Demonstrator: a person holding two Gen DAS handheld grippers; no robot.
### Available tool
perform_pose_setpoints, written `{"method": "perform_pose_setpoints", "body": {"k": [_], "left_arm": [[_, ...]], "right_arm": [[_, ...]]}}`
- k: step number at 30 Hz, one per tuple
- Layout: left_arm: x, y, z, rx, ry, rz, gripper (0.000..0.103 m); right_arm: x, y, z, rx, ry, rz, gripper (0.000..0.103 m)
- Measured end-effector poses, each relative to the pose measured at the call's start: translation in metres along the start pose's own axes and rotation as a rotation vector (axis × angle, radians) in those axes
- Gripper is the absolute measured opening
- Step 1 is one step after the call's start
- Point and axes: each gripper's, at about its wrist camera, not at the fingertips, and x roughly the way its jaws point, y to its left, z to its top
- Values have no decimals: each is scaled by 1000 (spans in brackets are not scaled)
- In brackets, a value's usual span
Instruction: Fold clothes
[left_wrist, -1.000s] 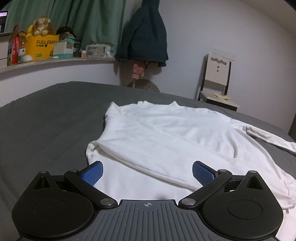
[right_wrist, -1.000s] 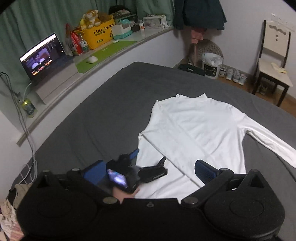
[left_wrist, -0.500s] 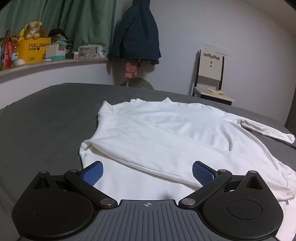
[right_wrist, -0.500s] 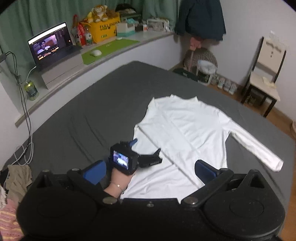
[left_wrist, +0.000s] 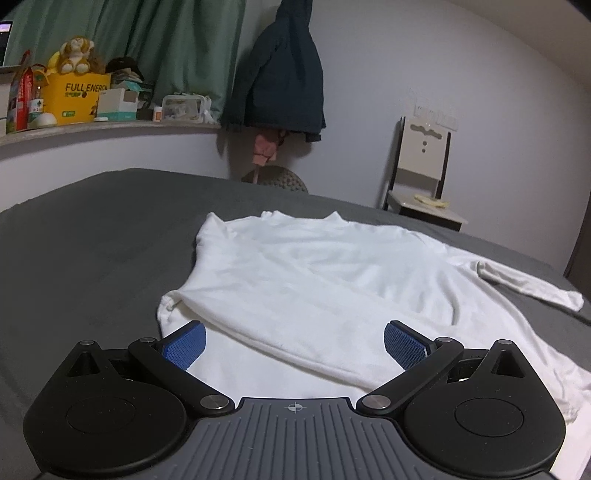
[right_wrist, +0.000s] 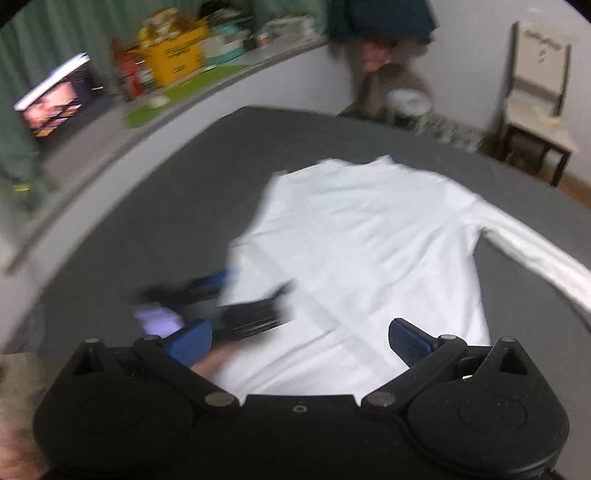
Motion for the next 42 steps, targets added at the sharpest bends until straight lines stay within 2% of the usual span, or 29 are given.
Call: {"method": "perform_pose_setpoints", "body": {"k": [2, 5, 9, 13, 16, 18, 21, 24, 26, 28, 31, 34, 37, 42], "left_arm": [[1, -2, -1, 1, -2, -17, 103], [4, -7, -1, 27, -2, -60, 103], [9, -8, -1, 30, -10, -103, 103], [19, -9, -3, 45, 4, -124, 103], [24, -9, -4, 42, 12, -133, 103], [28, -9, -4, 34, 17, -139, 103], [33, -11, -5, 35, 31, -146, 103], [37, -12, -8, 41, 40, -153, 103], [39, -12, -9, 37, 44, -155, 103], [39, -11, -10, 24, 47, -153, 103], [38, -11, -11, 24, 43, -146, 103], [35, -11, -9, 28, 34, -126, 103], [30, -9, -6, 23, 21, -114, 103], [24, -3, 0, -13, 17, -107, 103]], "right_arm": [[40, -54, -13, 10, -90, -59, 102], [75, -161, -28, 137, -219, -144, 100], [93, -305, -31, 290, -237, -376, 100], [90, -442, -42, 553, -215, -508, 85], [88, -503, -56, 650, -210, -588, 85], [94, -529, -65, 676, -185, -598, 85], [103, -553, -76, 705, -162, -572, 78], [113, -563, -77, 698, -156, -541, 65], [121, -567, -76, 692, -159, -516, 48], [124, -569, -72, 689, -176, -487, 40], [129, -565, -69, 682, -172, -456, 6], [120, -555, -60, 667, -221, -415, 6], [104, -523, -39, 602, -291, -350, 6], [70, -435, 13, 488, -404, -107, 6]]}}
